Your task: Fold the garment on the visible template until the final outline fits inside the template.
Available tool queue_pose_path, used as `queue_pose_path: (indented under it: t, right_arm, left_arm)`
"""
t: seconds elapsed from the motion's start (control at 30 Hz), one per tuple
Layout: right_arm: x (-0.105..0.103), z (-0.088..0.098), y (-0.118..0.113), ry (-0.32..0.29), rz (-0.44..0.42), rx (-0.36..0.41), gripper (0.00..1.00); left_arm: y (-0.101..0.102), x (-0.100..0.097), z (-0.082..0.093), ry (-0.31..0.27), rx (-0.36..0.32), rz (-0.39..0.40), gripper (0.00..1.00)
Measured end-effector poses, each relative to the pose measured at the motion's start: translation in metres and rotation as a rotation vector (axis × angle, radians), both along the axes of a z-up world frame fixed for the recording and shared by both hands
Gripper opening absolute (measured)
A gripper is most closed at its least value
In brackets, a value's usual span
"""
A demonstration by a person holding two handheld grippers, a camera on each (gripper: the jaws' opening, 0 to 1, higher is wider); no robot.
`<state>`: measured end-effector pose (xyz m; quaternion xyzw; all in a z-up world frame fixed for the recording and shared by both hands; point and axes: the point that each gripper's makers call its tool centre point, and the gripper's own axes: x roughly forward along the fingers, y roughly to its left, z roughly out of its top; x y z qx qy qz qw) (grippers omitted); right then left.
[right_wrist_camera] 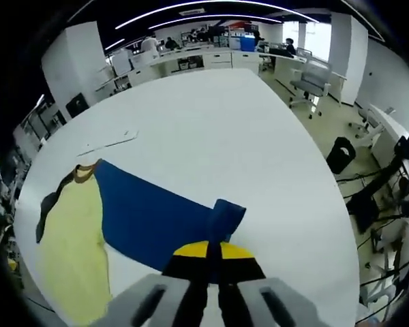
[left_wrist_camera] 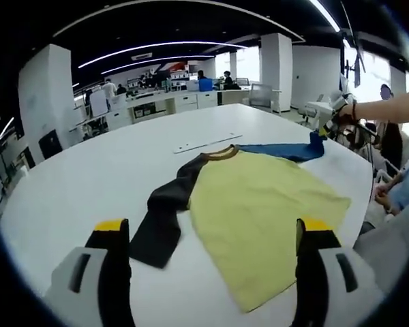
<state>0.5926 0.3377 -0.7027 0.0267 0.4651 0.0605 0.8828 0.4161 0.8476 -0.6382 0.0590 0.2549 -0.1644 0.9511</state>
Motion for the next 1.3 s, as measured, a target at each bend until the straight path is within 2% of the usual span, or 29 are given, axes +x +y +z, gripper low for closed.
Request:
queue_pose_path:
  t: [0.47,0.83,1.07,1.3]
  right_arm:
    - [0.022,0.008,0.060,-0.014,0.118,0.010,0.00]
    - [0.032,0.013,0.095,-0.019,0.186,0.013,0.00]
    - [0.037,0.015,0.115,-0.011,0.217,0.016,0.00]
    - [0.041,0.019,0.139,-0.013,0.260,0.011,0.00]
  left_arm:
    - [0.010,-0.009,0.006,-0.013,-0.019,0.035,0.99]
    - [0.006,-0.015,0.005,-0.003,0.018,0.012,0.99]
    - [0.000,-0.013,0.011,-0.028,-0.014,0.007,0.99]
    - [-0.002,-0.015,0.007,-0.019,0.008,-0.010,0.99]
